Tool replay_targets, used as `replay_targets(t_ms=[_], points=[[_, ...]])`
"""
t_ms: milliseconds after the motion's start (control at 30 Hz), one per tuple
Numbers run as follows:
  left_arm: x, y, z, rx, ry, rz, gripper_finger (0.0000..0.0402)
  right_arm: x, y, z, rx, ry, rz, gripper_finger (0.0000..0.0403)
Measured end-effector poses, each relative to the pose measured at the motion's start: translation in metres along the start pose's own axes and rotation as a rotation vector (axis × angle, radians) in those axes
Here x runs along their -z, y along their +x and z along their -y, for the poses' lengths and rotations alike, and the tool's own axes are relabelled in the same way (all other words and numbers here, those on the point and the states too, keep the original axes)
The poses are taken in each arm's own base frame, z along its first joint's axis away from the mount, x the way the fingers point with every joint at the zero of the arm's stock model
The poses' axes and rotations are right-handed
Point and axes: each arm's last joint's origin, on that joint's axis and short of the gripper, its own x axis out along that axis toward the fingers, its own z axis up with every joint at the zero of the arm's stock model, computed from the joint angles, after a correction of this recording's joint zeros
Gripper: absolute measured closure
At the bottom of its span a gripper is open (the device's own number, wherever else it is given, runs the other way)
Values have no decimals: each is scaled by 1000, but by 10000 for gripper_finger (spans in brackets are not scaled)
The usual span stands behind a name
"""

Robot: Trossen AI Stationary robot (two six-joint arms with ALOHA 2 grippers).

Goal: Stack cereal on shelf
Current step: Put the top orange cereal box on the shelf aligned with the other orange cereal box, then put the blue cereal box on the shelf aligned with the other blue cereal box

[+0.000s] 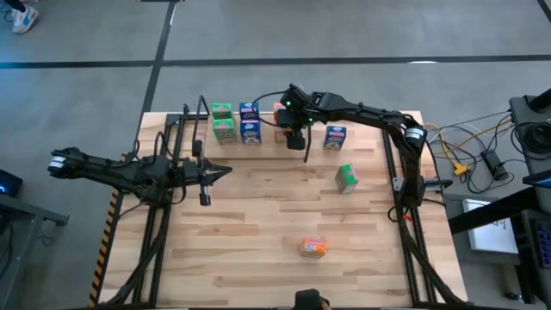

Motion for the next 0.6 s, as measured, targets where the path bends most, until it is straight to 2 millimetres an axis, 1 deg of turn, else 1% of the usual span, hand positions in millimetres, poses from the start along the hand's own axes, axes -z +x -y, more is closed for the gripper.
replay_targets(t_ms=[267,600], points=[[0,0,0,0,0,0,401,-8,-9,4,20,6,32,163],[0,0,0,0,0,0,402,-9,-10,5,21,7,36,165]])
